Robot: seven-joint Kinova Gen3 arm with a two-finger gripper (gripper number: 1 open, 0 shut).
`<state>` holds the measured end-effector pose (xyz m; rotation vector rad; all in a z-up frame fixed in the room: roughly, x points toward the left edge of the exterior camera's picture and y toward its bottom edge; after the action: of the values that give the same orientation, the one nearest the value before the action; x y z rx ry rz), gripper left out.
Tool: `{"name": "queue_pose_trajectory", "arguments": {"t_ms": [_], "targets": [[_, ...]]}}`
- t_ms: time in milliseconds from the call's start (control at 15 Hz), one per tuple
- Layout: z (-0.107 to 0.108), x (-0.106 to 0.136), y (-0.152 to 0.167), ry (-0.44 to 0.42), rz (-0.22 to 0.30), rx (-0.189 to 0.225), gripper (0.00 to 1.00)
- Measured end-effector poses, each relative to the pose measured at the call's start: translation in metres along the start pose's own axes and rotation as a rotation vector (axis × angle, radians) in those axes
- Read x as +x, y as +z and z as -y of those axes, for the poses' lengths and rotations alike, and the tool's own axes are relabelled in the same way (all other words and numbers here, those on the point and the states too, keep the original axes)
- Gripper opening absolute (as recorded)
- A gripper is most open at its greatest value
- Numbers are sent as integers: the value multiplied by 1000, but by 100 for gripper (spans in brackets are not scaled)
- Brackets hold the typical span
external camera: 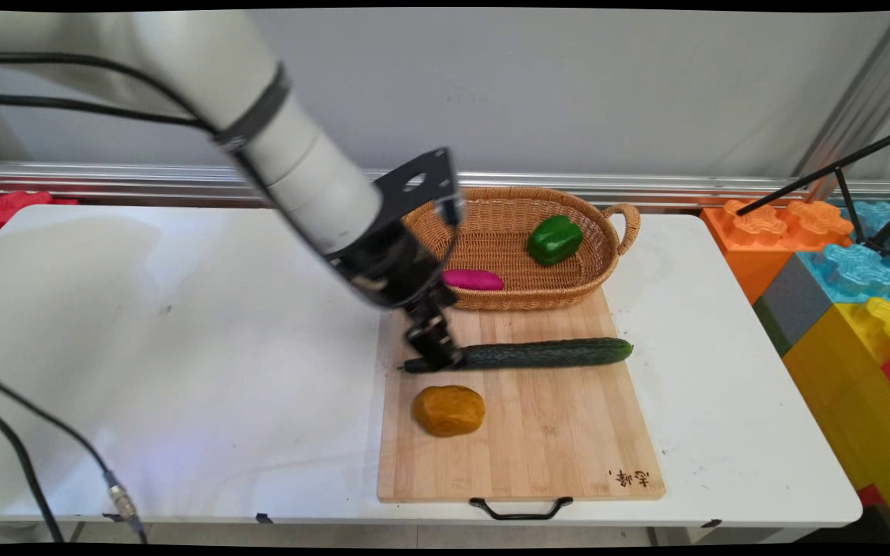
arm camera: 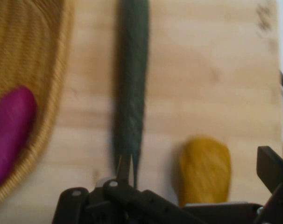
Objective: Pick up the potato from the cutting board
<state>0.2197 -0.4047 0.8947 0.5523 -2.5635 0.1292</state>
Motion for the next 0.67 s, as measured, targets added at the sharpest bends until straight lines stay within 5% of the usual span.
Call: {"name": "queue_pose_trajectory", "arguments": {"t_ms": [333, 667], "targets": [[-22, -45, 2, 70, 40, -38, 100], [-36, -67, 29, 97, 37, -14, 100]]}}
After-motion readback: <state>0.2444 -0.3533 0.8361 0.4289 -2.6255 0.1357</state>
